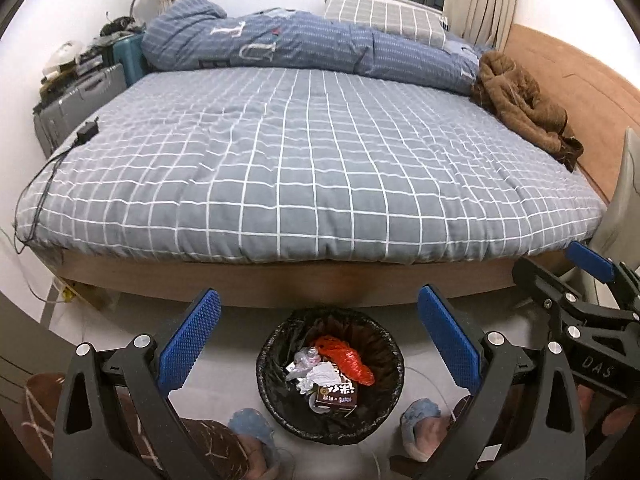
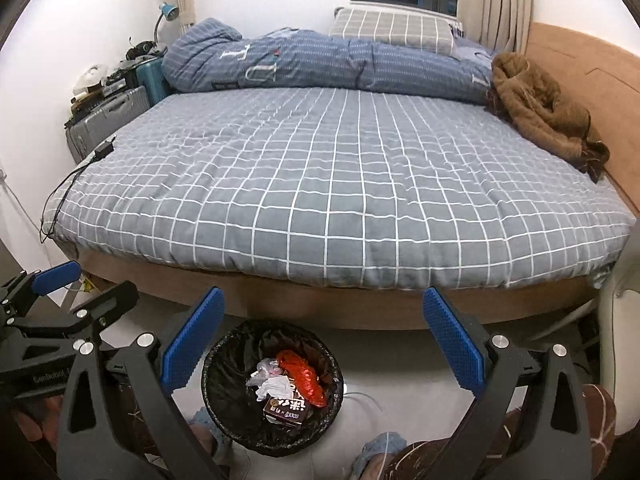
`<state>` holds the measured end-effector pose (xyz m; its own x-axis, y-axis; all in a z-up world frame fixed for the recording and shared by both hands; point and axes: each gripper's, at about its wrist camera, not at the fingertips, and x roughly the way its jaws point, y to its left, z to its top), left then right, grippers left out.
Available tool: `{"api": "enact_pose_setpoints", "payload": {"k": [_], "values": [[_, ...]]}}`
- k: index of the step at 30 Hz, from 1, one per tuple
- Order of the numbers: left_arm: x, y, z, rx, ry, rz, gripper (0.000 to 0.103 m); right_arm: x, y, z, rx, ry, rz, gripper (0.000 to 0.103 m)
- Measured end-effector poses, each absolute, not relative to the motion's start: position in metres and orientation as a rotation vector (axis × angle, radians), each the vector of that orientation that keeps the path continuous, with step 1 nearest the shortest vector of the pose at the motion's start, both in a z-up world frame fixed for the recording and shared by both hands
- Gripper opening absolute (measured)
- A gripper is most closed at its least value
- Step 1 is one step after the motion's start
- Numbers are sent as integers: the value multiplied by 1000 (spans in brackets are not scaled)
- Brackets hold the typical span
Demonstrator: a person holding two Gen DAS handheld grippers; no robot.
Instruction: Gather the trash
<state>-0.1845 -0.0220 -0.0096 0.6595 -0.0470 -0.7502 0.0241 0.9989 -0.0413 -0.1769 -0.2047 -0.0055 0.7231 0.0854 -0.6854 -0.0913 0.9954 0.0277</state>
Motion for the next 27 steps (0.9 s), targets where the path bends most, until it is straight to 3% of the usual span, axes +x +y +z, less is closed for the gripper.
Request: {"api": "enact_pose_setpoints", "payload": {"k": [27], "values": [[-197, -27, -12, 44, 855, 10, 97, -190, -209, -2, -2, 758, 74, 95]]}}
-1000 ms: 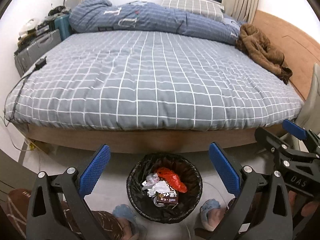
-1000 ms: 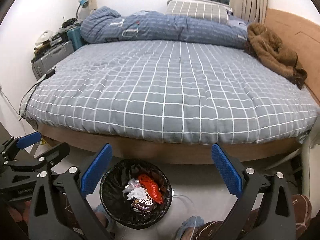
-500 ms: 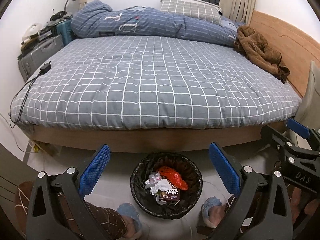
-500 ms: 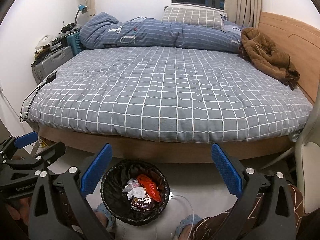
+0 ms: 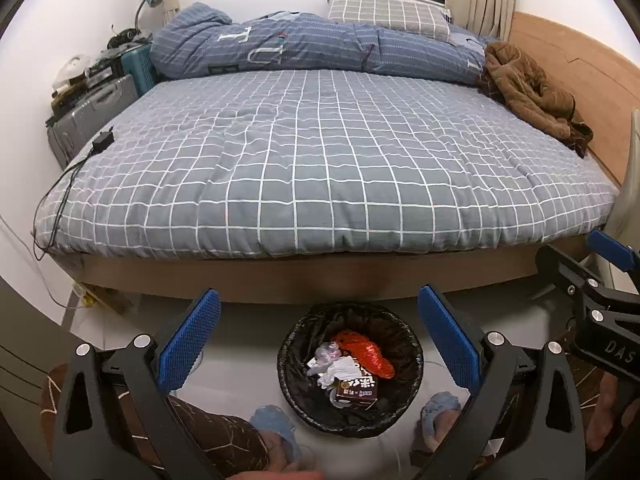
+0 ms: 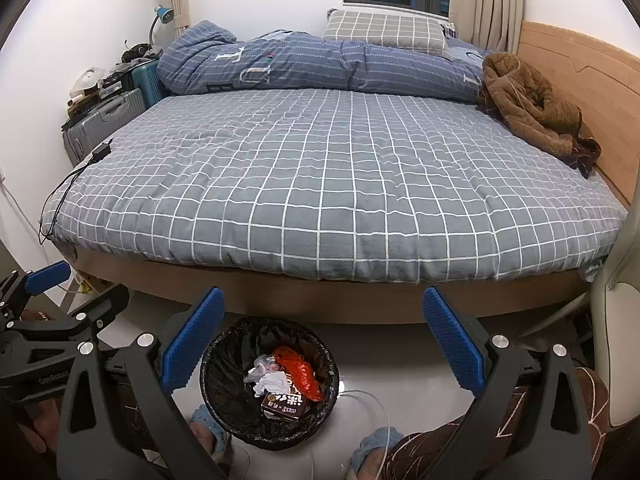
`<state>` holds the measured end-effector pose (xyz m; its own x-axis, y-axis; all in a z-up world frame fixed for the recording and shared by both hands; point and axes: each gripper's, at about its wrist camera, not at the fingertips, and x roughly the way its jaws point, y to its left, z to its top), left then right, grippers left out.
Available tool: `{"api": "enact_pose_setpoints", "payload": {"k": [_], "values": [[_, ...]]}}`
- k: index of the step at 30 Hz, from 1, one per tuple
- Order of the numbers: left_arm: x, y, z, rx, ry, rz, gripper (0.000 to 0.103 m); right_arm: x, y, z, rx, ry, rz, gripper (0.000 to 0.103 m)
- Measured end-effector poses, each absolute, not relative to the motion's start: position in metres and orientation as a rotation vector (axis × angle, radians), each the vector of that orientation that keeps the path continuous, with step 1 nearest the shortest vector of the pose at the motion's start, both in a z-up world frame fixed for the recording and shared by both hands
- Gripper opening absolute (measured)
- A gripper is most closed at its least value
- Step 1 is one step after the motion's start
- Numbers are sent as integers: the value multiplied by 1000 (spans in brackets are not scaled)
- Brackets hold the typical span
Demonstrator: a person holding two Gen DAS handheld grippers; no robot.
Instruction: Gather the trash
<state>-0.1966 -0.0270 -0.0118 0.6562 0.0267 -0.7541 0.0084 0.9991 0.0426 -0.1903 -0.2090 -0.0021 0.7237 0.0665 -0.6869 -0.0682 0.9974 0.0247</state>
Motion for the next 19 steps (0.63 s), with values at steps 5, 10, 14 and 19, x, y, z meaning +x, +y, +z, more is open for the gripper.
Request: {"api": "enact_pose_setpoints", "payload": {"k": [5, 10, 14, 19], "values": [[-196, -25, -13, 18, 864, 2, 97, -190, -209, -3, -1, 759, 74, 95], [-197, -26, -14, 22, 860, -8, 97, -190, -209, -4, 0, 760, 74, 95], [-196, -27, -14, 22, 861, -1, 97, -189, -209, -6, 4, 761, 71, 95], [-195, -26, -15, 12, 869, -7, 97, -189, -208, -9, 10, 762, 65, 95]]}}
